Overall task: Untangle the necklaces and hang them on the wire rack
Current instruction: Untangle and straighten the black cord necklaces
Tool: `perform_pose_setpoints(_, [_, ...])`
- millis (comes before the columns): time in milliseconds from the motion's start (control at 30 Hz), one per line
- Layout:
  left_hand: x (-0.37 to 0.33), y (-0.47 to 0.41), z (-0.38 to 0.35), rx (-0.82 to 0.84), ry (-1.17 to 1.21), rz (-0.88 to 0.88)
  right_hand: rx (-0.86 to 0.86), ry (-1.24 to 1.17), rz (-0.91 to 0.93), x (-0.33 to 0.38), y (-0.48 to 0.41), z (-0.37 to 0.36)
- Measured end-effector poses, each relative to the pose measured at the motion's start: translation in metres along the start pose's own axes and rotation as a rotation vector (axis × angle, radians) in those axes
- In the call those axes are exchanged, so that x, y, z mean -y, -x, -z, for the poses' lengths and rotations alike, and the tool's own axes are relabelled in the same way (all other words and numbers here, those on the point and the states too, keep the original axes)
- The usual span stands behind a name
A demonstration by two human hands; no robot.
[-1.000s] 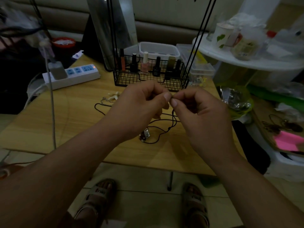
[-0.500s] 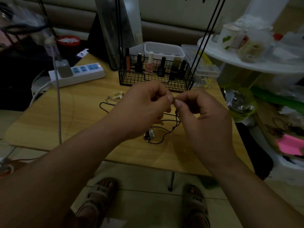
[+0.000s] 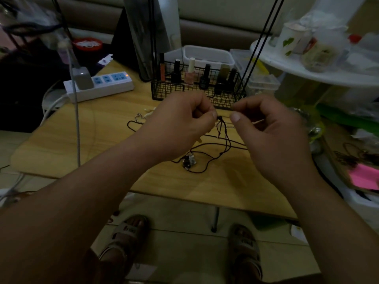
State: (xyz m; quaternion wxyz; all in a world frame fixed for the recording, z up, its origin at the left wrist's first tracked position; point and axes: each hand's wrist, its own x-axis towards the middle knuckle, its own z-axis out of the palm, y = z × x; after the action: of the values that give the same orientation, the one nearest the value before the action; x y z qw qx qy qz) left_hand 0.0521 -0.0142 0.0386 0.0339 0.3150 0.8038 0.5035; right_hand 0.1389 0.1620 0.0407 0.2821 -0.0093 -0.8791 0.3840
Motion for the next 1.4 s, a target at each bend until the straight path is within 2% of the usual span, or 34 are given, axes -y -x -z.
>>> perform_pose_setpoints(167, [0.000,0.001,-0.006,0.001,-0.087,-0.021,0.131,0.173,0.104,-0.006,-0.003,-0.003])
perform_pose_setpoints(333, [0.002,0.000,-0.013,-0.037,-0.169,-0.065,0.133,0.331,0.216,-0.006,-0.006,-0.002])
perform_pose_setpoints(533, [0.003,0.000,-0.017,-0.031,-0.235,-0.115,0.139,0.403,0.238,-0.007,-0.005,-0.003])
perform_pose_setpoints(667, [-0.002,-0.002,-0.019,-0.028,-0.145,-0.063,0.058,0.275,0.189,-0.009,0.001,-0.002])
perform_pose_setpoints(833, [-0.006,-0.006,-0.016,0.028,0.185,0.092,0.007,-0.156,-0.097,-0.010,0.001,-0.005])
perform_pose_setpoints(933, [-0.006,-0.006,-0.016,0.050,0.220,0.109,0.044,-0.258,-0.171,-0.013,-0.001,-0.002])
perform_pose_setpoints(1033, [-0.004,-0.006,-0.015,0.055,0.100,0.054,0.113,-0.152,-0.095,-0.016,-0.001,0.005])
perform_pose_setpoints(1100, [-0.003,-0.004,-0.016,0.051,-0.027,-0.008,0.150,-0.015,-0.002,-0.017,0.001,0.008])
perform_pose_setpoints(1233, [0.000,-0.001,-0.020,0.047,-0.128,-0.064,0.196,0.238,0.180,-0.019,0.001,0.009])
perform_pose_setpoints(1400, [0.003,-0.002,-0.019,0.030,-0.135,-0.056,0.224,0.269,0.249,-0.021,-0.002,0.008])
